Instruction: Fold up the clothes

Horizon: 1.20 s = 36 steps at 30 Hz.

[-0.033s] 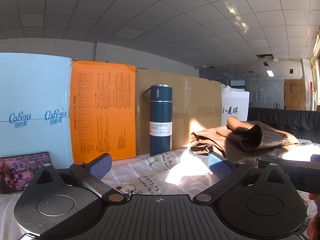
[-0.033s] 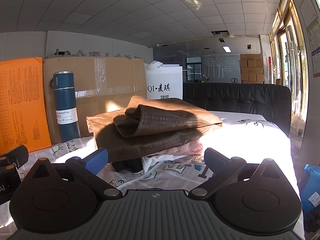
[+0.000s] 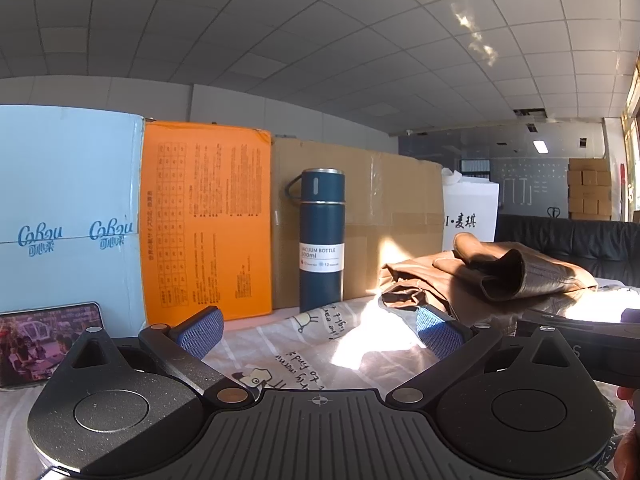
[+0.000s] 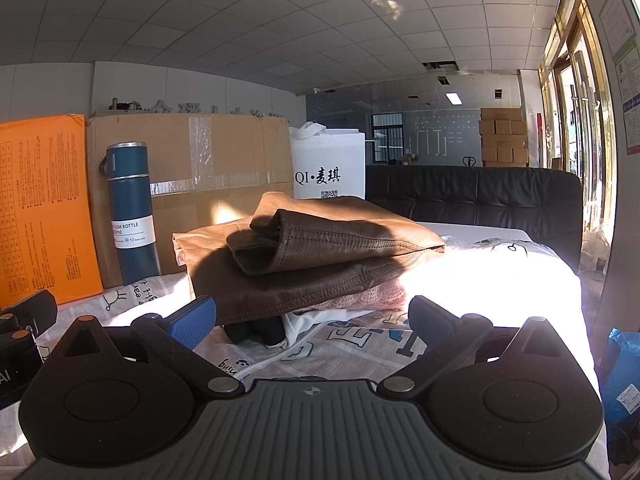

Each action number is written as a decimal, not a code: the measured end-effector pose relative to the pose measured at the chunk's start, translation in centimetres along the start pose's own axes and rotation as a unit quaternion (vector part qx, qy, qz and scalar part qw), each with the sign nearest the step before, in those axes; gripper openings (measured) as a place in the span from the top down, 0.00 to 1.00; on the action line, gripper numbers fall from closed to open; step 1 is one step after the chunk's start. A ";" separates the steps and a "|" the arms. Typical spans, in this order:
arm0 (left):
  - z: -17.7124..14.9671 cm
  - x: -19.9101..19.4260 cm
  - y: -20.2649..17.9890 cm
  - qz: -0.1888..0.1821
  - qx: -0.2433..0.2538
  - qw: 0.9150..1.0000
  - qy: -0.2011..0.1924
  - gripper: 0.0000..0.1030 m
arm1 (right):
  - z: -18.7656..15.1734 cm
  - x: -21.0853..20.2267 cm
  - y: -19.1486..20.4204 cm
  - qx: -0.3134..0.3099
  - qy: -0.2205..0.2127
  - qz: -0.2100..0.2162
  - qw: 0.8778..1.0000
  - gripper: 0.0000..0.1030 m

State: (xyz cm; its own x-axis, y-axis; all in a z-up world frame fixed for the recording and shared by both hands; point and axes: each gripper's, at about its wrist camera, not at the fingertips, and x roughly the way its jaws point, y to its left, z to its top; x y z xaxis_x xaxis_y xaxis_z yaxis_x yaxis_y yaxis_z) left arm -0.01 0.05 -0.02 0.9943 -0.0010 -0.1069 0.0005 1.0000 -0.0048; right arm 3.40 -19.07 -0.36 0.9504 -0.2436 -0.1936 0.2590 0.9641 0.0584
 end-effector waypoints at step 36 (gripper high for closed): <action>-0.1 0.2 -0.1 -0.003 -0.002 1.000 0.002 0.00 | 0.0 0.4 0.2 -0.003 0.004 0.001 1.000 0.00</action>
State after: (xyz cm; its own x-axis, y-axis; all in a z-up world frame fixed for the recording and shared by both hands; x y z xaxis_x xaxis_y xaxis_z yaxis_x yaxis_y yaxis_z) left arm 0.22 -0.03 -0.10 0.9939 -0.0067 -0.1105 0.0057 0.9999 -0.0098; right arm 3.83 -18.94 -0.38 0.9493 -0.2417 -0.2009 0.2567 0.9651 0.0519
